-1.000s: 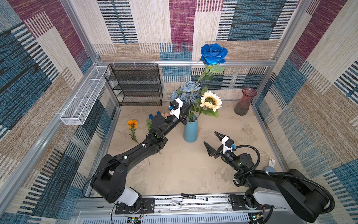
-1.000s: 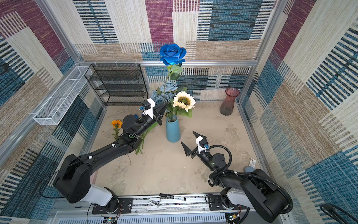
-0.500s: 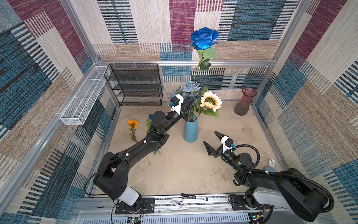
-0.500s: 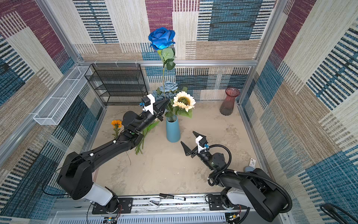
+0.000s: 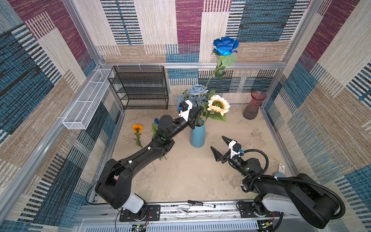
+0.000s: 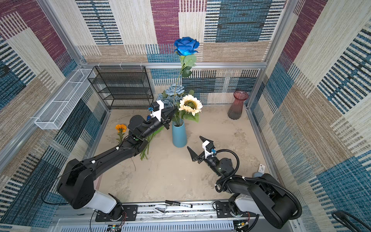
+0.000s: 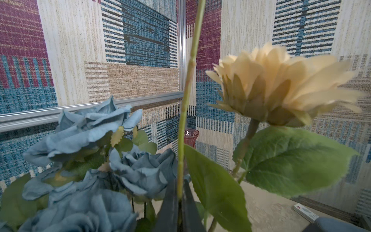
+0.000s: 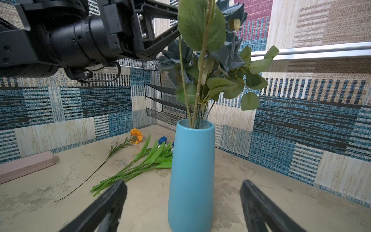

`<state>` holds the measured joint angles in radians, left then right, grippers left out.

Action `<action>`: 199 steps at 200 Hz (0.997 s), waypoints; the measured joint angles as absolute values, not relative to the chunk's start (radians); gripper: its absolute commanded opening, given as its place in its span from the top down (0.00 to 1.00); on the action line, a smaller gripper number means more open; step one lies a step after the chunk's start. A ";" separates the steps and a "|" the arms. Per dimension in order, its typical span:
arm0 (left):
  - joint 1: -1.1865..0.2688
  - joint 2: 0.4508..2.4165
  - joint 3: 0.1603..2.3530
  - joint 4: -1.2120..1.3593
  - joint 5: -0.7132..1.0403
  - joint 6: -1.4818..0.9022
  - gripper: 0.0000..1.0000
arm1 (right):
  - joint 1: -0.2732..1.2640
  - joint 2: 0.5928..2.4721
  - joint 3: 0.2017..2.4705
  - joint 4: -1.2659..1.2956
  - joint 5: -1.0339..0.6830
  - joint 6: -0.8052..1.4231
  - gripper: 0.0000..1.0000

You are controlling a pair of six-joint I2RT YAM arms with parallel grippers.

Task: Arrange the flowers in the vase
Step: 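Lower the blue rose stem into the light blue vase and open the left gripper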

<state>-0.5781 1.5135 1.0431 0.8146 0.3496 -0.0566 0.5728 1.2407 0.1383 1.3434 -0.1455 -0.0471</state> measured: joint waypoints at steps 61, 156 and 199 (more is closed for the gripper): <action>-0.578 1.516 1.008 0.783 0.320 -0.065 1.00 | 0.573 1.257 0.144 1.345 -0.146 -0.046 0.08; -0.577 1.557 0.993 0.819 0.318 -0.109 0.87 | 0.573 1.253 0.144 1.344 -0.146 -0.046 0.08; -0.577 1.535 0.989 0.815 0.321 -0.109 0.76 | 0.573 1.253 0.144 1.344 -0.146 -0.046 0.08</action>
<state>-0.5770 1.5352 0.9890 0.8146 0.3206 -0.1089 0.5728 1.2526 0.1440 1.3441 -0.1459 -0.0463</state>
